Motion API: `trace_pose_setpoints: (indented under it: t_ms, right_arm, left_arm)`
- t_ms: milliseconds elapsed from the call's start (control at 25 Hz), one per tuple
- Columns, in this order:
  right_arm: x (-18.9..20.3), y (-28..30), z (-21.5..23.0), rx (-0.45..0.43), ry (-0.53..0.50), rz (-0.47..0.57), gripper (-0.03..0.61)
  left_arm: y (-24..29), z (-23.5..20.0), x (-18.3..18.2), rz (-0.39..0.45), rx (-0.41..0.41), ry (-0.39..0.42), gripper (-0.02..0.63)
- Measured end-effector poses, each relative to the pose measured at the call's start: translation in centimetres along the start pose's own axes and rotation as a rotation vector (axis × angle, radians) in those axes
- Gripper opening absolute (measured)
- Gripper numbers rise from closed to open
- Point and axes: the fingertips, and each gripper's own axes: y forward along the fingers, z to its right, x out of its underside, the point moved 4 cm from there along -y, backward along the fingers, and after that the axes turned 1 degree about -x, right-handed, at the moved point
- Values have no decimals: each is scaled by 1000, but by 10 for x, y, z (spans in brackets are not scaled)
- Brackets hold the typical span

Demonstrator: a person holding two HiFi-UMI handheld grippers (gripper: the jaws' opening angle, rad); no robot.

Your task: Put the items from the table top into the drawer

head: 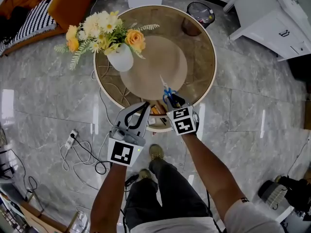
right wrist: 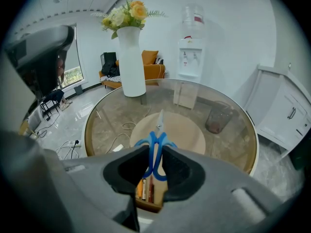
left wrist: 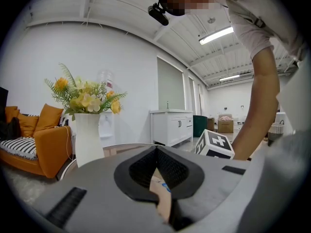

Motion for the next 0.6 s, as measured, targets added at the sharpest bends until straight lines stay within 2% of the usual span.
trace_pose_setpoints:
  t_ms: [600]
  right_arm:
    - [12, -21, -20, 31, 3, 89, 81]
  left_arm:
    - [-36, 15, 23, -8, 0, -48, 0]
